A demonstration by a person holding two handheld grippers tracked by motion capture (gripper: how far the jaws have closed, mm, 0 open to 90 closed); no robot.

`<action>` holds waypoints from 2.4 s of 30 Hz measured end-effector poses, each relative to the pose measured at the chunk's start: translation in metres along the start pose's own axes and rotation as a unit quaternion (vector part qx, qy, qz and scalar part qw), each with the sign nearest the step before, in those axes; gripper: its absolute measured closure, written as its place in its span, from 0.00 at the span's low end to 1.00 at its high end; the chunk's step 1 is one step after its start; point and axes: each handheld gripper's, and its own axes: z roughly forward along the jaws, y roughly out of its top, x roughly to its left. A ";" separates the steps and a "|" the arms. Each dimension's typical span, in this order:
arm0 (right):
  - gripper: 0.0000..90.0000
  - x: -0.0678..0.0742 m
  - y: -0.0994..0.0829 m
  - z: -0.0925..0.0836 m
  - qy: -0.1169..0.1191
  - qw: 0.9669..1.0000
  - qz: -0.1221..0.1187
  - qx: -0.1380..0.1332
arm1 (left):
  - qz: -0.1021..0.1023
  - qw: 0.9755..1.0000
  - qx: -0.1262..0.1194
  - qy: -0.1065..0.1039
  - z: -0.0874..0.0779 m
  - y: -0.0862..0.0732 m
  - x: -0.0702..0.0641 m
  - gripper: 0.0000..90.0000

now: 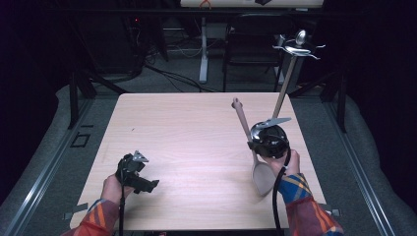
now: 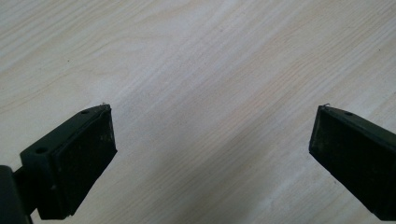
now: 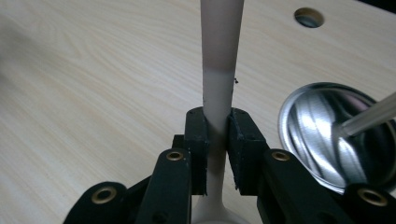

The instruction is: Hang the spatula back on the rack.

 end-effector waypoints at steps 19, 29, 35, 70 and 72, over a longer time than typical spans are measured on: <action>0.88 -0.028 -0.001 -0.055 -0.097 0.989 0.018 -0.112 | 0.000 1.000 0.003 -0.003 0.001 0.000 0.000 0.00; 0.88 -0.047 -0.008 -0.082 -0.104 0.980 0.043 -0.161 | 0.002 1.000 0.006 -0.002 0.002 0.000 0.000 0.00; 0.88 -0.070 -0.010 -0.099 -0.097 0.976 0.074 -0.178 | 0.002 1.000 0.005 -0.001 0.003 0.000 0.000 0.00; 0.87 -0.105 0.009 -0.091 -0.107 0.976 0.099 -0.164 | -0.002 1.000 0.014 -0.002 0.004 -0.001 0.001 0.00; 0.86 -0.105 0.011 -0.088 -0.119 0.975 0.097 -0.163 | -0.002 1.000 0.015 -0.001 0.005 -0.001 0.000 0.00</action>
